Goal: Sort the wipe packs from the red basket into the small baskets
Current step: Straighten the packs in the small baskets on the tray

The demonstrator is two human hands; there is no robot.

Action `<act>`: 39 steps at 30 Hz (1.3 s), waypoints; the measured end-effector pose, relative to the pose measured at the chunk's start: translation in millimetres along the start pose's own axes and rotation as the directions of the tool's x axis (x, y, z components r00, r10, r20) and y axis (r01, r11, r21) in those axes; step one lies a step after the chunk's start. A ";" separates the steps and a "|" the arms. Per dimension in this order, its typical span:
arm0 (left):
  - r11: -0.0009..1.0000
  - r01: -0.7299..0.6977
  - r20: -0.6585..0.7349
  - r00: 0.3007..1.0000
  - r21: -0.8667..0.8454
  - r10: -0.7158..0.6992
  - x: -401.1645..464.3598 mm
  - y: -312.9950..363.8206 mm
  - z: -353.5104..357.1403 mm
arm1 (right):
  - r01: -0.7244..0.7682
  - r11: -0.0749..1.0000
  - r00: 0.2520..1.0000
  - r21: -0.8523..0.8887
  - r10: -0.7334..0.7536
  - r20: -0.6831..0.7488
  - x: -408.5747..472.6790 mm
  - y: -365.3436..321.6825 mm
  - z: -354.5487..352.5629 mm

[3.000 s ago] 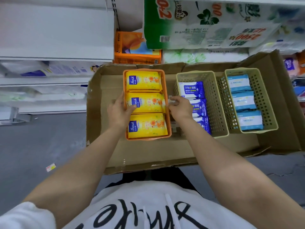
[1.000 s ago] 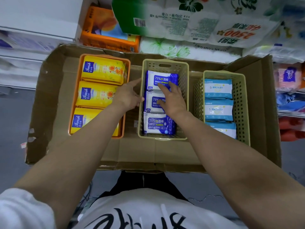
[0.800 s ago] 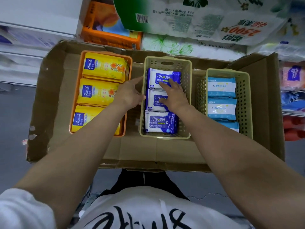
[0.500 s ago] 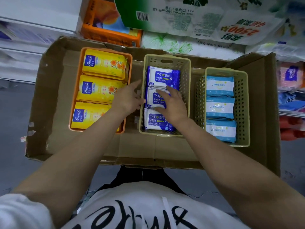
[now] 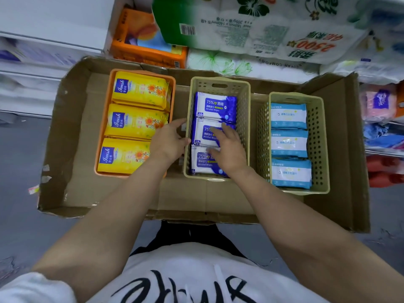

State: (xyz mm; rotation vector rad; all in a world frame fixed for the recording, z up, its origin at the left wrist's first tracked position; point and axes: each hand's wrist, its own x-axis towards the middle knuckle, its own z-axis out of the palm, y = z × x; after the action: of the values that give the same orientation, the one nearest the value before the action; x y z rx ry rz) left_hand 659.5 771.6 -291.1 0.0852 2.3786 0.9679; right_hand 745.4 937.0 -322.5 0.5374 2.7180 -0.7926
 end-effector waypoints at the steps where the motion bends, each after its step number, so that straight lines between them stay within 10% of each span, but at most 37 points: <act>1: 1.000 0.003 -0.007 1.000 0.008 -0.003 -0.5 0.4 -0.2 | 0.014 1.000 0.993 0.022 -0.011 -0.118 0.4 -1.0 -5.8; 5: 0.999 0.001 -0.026 1.000 0.041 0.000 -2.3 2.0 -0.1 | -0.016 1.000 0.847 -0.001 0.013 -0.531 3.7 3.8 -29.8; 9: 0.999 0.000 -0.025 1.000 0.038 0.001 -2.5 3.1 -1.8 | -0.224 0.937 0.865 0.269 0.318 -0.388 14.8 13.7 -44.1; 24: 0.992 -0.035 -0.085 0.995 0.123 0.046 2.5 -8.8 -13.8 | -0.274 0.896 0.852 0.350 0.395 -0.344 27.4 0.6 -37.1; 32: 0.993 -0.053 -0.051 0.997 0.109 0.059 7.1 -7.6 -11.9 | -0.089 0.993 0.890 0.078 0.115 -0.441 14.6 -2.5 -39.5; 35: 0.994 -0.058 -0.045 0.997 0.095 0.062 6.0 -7.8 -12.1 | 0.054 0.999 0.967 0.004 -0.051 -0.251 11.5 -16.5 -23.2; 39: 0.998 -0.045 -0.029 0.998 0.047 0.046 5.8 -8.9 -12.5 | -0.091 0.996 0.995 -0.008 0.091 0.038 16.6 -20.7 1.8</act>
State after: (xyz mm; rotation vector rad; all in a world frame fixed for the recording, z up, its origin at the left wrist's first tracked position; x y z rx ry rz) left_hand 649.4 758.8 -292.5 0.1439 2.4369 0.9419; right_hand 722.1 924.4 -320.1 0.6335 2.6398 -0.7629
